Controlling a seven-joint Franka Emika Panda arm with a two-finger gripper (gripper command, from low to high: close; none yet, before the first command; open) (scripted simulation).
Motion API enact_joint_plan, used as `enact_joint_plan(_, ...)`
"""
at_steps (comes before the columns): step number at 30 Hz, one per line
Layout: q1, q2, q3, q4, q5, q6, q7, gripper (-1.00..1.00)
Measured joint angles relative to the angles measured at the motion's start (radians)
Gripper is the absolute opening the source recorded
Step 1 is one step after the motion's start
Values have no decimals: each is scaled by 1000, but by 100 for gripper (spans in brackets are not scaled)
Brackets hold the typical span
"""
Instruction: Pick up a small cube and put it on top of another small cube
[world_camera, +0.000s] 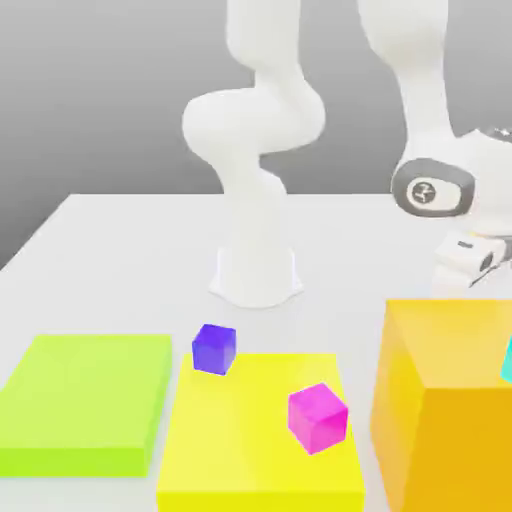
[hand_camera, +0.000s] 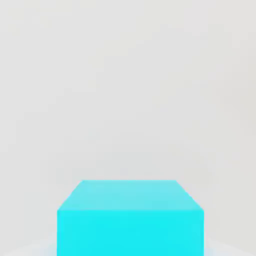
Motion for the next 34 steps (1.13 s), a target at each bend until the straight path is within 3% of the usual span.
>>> enact_joint_plan(10, -103, -112, -36, 296, 237, -196, 369, -100)
enact_joint_plan(16, -236, -168, -107, 409, 338, -312, 679, -100)
enact_joint_plan(19, -319, -192, -147, 419, 353, -364, 834, -100)
enact_joint_plan(25, -514, -209, -259, 262, 224, -422, 1053, -100)
enact_joint_plan(30, -553, -95, -274, 207, 148, -293, 1115, -100)
enact_joint_plan(31, -554, -73, -274, 202, 141, -266, 1121, 100)
enact_joint_plan(34, -553, -73, -274, 202, 141, -266, 1121, 100)
